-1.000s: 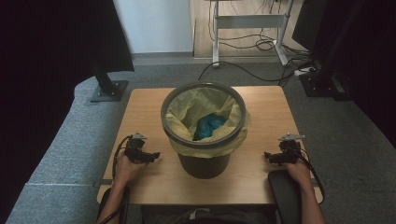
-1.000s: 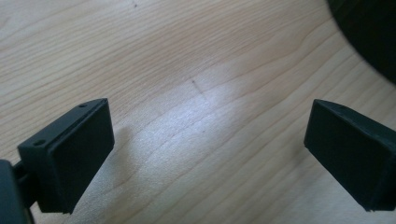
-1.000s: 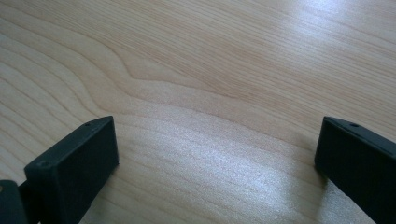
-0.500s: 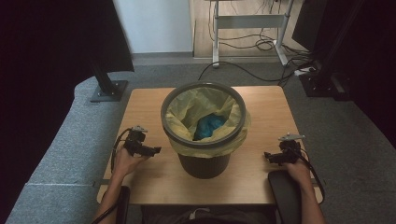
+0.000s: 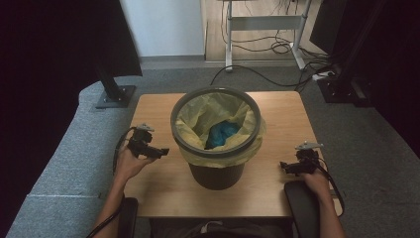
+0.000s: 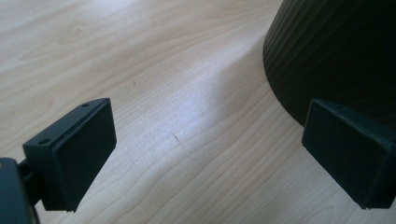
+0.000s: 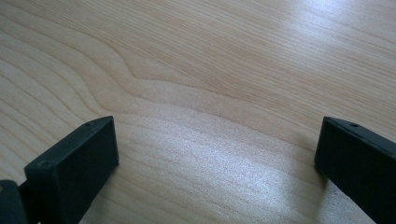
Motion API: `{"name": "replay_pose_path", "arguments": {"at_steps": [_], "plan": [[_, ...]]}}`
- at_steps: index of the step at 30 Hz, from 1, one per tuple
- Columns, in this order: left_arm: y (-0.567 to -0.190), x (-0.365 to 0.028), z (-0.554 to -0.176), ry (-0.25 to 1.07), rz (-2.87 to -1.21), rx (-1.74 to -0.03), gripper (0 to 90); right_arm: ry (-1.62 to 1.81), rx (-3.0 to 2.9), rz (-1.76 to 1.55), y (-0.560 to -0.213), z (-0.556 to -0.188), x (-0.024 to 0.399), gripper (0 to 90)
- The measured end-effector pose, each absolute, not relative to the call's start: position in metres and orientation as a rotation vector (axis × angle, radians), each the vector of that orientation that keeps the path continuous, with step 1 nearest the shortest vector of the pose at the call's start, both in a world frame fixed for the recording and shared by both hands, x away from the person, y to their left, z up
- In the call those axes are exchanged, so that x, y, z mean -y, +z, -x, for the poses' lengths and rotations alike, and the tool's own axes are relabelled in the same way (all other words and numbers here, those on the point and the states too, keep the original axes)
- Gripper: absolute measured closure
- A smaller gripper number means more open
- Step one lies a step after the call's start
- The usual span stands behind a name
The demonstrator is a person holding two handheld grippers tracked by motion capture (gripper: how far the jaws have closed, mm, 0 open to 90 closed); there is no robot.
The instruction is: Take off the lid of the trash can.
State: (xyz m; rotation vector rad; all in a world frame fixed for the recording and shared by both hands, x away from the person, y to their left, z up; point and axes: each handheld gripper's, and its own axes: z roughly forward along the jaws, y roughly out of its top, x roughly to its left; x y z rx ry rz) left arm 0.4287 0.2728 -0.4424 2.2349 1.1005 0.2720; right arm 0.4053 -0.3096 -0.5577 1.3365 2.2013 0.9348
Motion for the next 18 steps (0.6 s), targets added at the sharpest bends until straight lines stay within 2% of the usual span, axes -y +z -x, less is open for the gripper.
{"name": "replay_pose_path", "arguments": {"at_steps": [18], "plan": [[-0.387, -0.266, -0.434, 0.302, -2.238, -1.065, 3.5, 0.934, -2.206, -1.333, -0.557, -0.405, 0.310, 0.0]]}}
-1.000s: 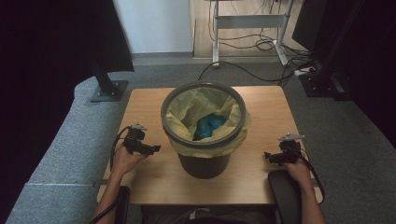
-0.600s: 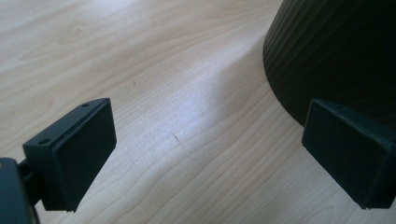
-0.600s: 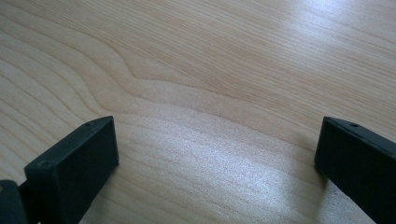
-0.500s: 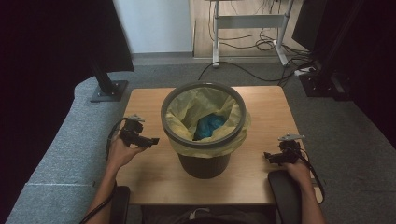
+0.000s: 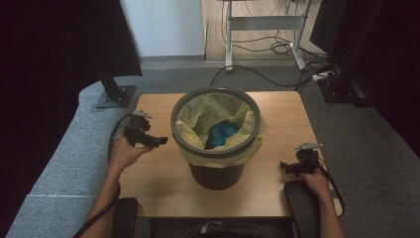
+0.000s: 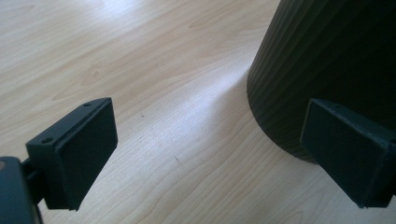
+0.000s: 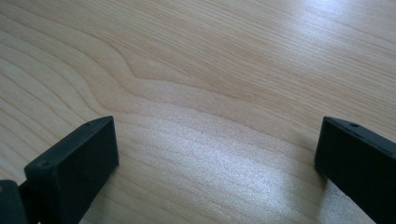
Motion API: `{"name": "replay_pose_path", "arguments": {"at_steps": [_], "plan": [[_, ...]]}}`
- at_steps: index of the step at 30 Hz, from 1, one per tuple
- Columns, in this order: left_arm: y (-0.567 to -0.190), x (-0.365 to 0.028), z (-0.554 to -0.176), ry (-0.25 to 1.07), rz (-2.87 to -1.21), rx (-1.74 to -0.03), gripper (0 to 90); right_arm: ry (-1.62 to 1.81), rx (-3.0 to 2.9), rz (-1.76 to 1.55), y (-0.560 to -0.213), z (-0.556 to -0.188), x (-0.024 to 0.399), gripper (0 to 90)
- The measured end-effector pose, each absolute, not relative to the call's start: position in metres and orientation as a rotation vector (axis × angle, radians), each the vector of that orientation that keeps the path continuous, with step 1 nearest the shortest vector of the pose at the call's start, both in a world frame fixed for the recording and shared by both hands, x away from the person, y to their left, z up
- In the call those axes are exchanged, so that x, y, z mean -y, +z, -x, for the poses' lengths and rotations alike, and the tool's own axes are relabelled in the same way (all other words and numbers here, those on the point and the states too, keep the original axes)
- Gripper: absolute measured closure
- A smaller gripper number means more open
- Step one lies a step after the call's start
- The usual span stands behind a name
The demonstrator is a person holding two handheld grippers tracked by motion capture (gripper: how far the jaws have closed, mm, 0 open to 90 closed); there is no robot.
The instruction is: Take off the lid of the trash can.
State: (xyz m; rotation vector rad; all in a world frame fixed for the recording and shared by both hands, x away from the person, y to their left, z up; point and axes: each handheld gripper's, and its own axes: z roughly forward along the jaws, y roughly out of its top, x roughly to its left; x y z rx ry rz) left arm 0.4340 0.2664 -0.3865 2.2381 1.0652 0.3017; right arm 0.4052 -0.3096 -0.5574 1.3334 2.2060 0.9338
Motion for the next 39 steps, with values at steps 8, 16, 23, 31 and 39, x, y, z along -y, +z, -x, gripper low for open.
{"name": "replay_pose_path", "arguments": {"at_steps": [8, 16, 23, 31, 39], "plan": [[-0.360, -0.261, -0.437, 0.323, -2.239, -1.044, 5.4, 0.934, -2.206, -1.334, -0.557, -0.405, 0.310, 0.0], [-0.341, -0.259, -0.439, 0.330, -2.223, -1.032, 6.4, 0.934, -2.206, -1.334, -0.557, -0.405, 0.310, 0.0], [-0.319, -0.256, -0.441, 0.341, -2.229, -1.024, 7.9, 0.934, -2.206, -1.334, -0.557, -0.405, 0.310, 0.0], [-0.297, -0.254, -0.446, 0.345, -2.227, -1.030, 11.7, 0.934, -2.206, -1.333, -0.557, -0.405, 0.310, 0.0], [-0.271, -0.247, -0.448, 0.339, -2.206, -1.028, 13.9, 0.936, -2.206, -1.331, -0.558, -0.405, 0.309, 0.0]]}}
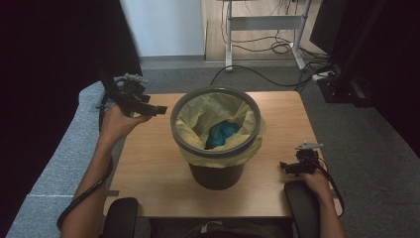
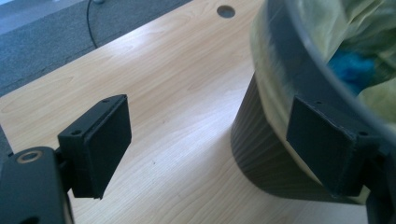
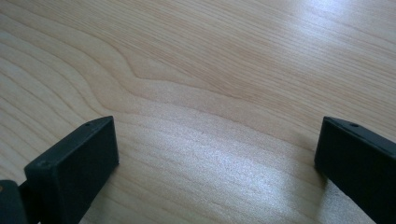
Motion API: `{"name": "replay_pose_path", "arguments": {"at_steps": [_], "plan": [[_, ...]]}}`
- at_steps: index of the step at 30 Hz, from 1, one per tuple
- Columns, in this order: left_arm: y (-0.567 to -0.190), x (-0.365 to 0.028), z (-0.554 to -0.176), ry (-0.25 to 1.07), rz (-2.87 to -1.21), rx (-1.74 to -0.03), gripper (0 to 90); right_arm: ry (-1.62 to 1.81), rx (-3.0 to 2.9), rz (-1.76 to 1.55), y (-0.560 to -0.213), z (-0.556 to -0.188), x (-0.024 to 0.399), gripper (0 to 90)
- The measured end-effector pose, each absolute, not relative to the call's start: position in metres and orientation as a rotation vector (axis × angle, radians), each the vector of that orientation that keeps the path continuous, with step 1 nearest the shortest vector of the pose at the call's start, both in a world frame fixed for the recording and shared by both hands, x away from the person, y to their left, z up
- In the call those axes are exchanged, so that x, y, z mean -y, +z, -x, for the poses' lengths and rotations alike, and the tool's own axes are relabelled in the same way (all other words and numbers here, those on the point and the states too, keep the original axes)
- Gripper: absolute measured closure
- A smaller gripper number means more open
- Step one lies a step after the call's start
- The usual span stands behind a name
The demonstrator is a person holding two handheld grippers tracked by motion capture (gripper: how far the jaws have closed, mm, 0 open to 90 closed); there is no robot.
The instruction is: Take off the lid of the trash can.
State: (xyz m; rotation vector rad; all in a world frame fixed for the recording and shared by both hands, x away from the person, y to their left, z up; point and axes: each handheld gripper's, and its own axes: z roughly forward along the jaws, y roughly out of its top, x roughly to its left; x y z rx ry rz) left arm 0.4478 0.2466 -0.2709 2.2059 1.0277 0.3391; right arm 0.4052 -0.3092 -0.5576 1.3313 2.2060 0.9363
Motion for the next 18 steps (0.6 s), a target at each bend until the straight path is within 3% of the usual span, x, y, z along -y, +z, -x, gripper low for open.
{"name": "replay_pose_path", "arguments": {"at_steps": [8, 18], "plan": [[-0.253, -0.229, -0.451, 0.355, -2.213, -1.020, 18.6, 0.938, -2.209, -1.327, -0.558, -0.405, 0.309, 0.0], [-0.254, -0.207, -0.466, 0.265, -2.231, -1.003, 33.2, 0.939, -2.210, -1.326, -0.558, -0.405, 0.309, 0.0]]}}
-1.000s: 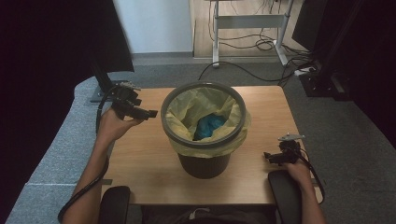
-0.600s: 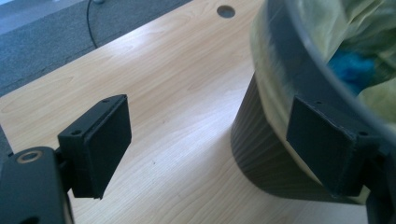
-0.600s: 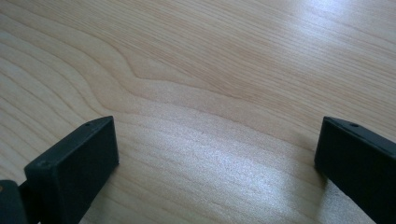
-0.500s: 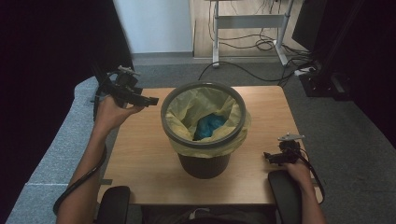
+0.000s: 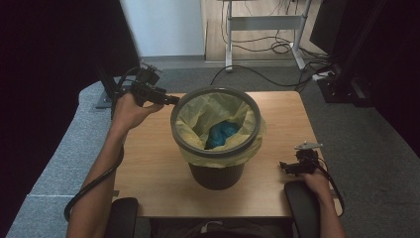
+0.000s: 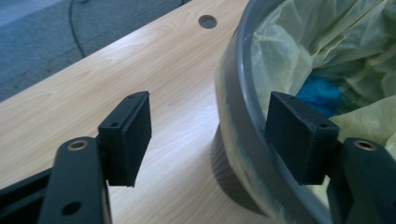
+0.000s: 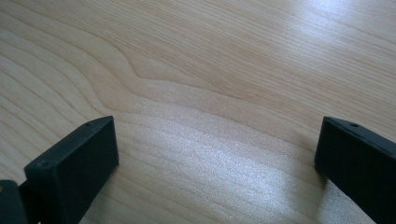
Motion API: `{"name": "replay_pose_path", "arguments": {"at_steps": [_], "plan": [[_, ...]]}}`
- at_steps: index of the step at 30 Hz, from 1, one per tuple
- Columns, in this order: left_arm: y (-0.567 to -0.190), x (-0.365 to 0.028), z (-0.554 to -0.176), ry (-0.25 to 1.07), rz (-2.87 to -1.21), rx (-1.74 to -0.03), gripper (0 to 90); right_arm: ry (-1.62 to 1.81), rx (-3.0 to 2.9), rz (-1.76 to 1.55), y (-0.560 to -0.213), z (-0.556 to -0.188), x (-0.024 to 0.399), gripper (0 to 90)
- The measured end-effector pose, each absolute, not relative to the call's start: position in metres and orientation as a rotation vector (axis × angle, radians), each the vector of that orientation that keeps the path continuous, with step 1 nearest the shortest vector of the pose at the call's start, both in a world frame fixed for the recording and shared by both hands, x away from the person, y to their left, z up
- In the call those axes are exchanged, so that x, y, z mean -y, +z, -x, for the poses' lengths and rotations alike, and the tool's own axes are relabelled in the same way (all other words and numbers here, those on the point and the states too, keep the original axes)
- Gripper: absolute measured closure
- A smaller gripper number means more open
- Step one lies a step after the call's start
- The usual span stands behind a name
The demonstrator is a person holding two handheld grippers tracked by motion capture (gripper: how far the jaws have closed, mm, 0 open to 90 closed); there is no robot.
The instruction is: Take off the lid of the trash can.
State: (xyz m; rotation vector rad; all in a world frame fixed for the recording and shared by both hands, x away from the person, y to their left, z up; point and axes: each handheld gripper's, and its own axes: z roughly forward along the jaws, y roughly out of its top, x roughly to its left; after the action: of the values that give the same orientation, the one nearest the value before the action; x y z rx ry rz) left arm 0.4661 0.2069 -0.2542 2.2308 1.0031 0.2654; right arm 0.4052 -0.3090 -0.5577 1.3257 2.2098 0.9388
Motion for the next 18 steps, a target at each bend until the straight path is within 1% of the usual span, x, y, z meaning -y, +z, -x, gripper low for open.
{"name": "replay_pose_path", "arguments": {"at_steps": [5, 8, 13, 18], "plan": [[-0.257, -0.194, -0.469, 0.277, -2.275, -0.990, 38.0, 0.939, -2.210, -1.326, -0.558, -0.405, 0.309, 0.0], [-0.258, -0.187, -0.470, 0.291, -2.299, -0.990, 43.7, 0.939, -2.210, -1.326, -0.558, -0.405, 0.309, 0.0], [-0.264, -0.177, -0.472, 0.278, -2.341, -0.984, 52.0, 0.939, -2.210, -1.326, -0.558, -0.405, 0.309, 0.0], [-0.267, -0.170, -0.470, 0.267, -2.355, -0.961, 69.4, 0.939, -2.210, -1.326, -0.558, -0.405, 0.309, 0.0]]}}
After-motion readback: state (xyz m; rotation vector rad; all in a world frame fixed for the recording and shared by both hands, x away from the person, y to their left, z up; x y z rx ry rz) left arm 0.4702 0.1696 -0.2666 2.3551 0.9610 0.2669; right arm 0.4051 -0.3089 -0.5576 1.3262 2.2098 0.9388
